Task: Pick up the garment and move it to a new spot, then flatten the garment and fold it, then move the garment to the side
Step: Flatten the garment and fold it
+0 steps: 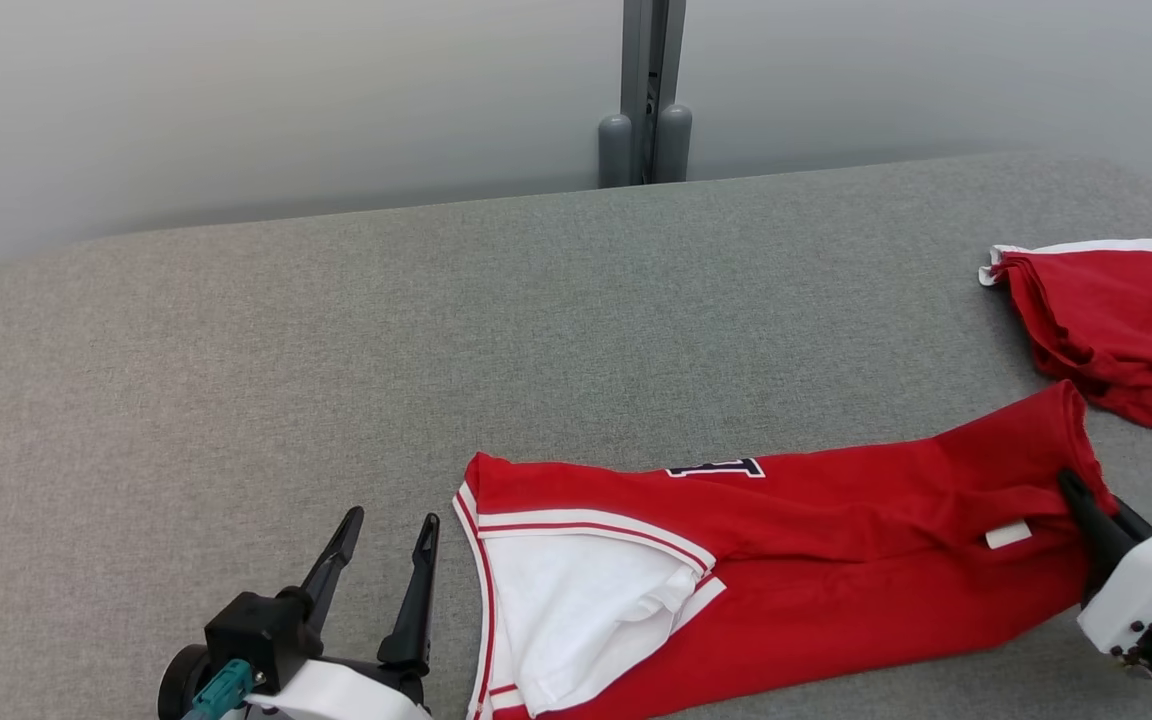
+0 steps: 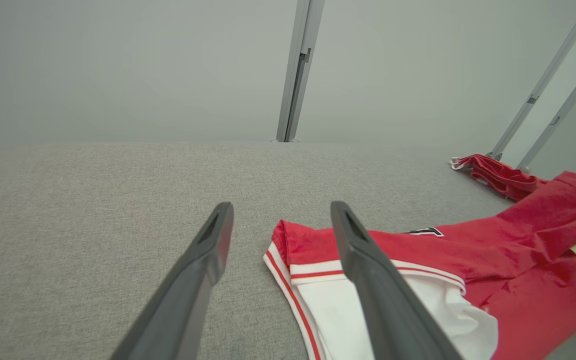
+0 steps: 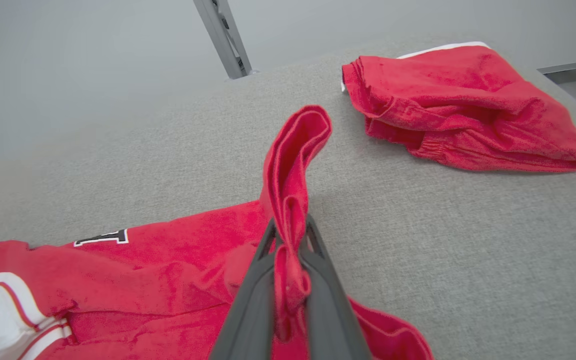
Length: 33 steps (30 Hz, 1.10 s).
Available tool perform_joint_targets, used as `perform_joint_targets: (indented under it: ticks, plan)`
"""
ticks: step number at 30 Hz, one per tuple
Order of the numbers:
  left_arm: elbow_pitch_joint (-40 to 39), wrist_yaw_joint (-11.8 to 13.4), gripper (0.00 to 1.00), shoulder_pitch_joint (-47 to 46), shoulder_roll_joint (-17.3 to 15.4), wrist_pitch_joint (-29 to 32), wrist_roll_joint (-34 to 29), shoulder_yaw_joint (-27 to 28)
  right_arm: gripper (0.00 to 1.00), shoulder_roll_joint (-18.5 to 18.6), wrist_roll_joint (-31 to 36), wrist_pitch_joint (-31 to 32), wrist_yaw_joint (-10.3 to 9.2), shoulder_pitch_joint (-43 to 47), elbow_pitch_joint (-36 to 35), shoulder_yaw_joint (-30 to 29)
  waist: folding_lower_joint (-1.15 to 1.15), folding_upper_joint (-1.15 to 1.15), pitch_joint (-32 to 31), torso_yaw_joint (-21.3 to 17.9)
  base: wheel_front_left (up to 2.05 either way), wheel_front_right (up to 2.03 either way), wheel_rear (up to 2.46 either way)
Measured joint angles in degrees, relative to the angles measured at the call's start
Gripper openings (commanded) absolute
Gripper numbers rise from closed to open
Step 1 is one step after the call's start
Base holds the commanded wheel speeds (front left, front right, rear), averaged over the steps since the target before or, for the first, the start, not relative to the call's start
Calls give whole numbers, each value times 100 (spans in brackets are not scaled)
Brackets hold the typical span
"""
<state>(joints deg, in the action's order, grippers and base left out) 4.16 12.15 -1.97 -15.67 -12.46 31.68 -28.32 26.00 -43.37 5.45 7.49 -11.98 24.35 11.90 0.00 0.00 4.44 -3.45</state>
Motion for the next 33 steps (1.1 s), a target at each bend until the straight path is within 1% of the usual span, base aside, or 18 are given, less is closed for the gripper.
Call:
perform_joint_targets:
  ticks: [4,5,9,15,18,19,24,28,33]
  plan:
    - [18,-5,100,-35,-3,2,-13,-34,0,-108,-125,129,0,181,-744,92,0,0,9,3,0,0,0]
    - [23,-5,100,-62,-3,8,-19,-46,0,-175,-186,222,-1,272,-1078,144,0,0,17,23,0,0,0]
    - [35,-7,100,-81,0,8,-20,-65,0,-330,-231,394,-1,400,-1622,272,0,0,43,74,0,0,0]
    - [63,-22,100,-149,10,8,-20,-97,0,-620,-328,699,-1,428,-2187,548,0,0,73,176,0,0,0]
    - [86,-47,100,-191,31,7,-19,-123,0,-782,-413,823,-1,376,-2353,783,0,0,81,234,0,0,0]
    - [86,-47,100,-191,31,7,-19,-123,0,-782,-413,823,-1,376,-2353,783,0,0,81,234,0,0,0]
    - [135,-62,100,-233,74,-4,-19,-175,0,-1111,-537,931,-1,254,-2418,1304,0,0,98,335,0,0,0]
    - [185,-99,100,-317,110,-19,-35,-220,0,-1393,-608,862,-1,47,-2258,1659,0,0,106,417,0,0,0]
    - [234,-134,100,-343,136,-45,-36,-244,0,-1712,-693,739,-1,-161,-1890,2149,0,0,103,526,0,0,0]
